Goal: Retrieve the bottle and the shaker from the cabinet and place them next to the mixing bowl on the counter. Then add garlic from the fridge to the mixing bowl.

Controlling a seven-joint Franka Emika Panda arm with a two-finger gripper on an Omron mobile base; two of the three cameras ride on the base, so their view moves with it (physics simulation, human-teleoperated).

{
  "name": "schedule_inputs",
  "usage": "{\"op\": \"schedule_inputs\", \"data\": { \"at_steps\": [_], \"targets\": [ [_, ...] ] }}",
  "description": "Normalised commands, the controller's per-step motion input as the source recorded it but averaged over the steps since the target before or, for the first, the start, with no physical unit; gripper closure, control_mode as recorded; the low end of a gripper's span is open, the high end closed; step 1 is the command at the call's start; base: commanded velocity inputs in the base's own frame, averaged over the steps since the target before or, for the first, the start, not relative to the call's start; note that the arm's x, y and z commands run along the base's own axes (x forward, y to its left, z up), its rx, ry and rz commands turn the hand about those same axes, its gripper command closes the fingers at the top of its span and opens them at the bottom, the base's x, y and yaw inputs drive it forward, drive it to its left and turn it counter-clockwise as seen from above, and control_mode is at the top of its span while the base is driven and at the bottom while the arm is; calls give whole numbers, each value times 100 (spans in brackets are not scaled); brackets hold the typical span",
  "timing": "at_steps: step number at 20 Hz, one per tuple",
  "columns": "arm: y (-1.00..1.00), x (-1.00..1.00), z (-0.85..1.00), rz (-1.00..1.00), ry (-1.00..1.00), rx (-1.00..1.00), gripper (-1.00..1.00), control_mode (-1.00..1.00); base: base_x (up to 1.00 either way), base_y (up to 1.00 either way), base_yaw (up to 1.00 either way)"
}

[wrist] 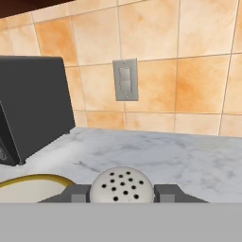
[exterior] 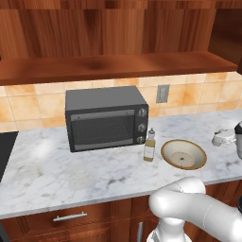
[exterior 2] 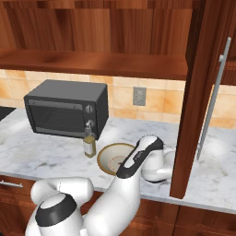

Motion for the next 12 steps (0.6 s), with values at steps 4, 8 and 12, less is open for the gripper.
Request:
{"op": "schedule_inputs", "data": {
  "at_steps": [4, 8, 12],
  "targets": [
    [-18, 40, -40, 11, 0, 1, 100, -100, 0, 0, 0],
    [-4, 27, -35, 7, 0, 0, 100, -100, 0, 0, 0],
    [0, 15, -33, 2, 0, 0, 100, -100, 0, 0, 0]
  ]
}}
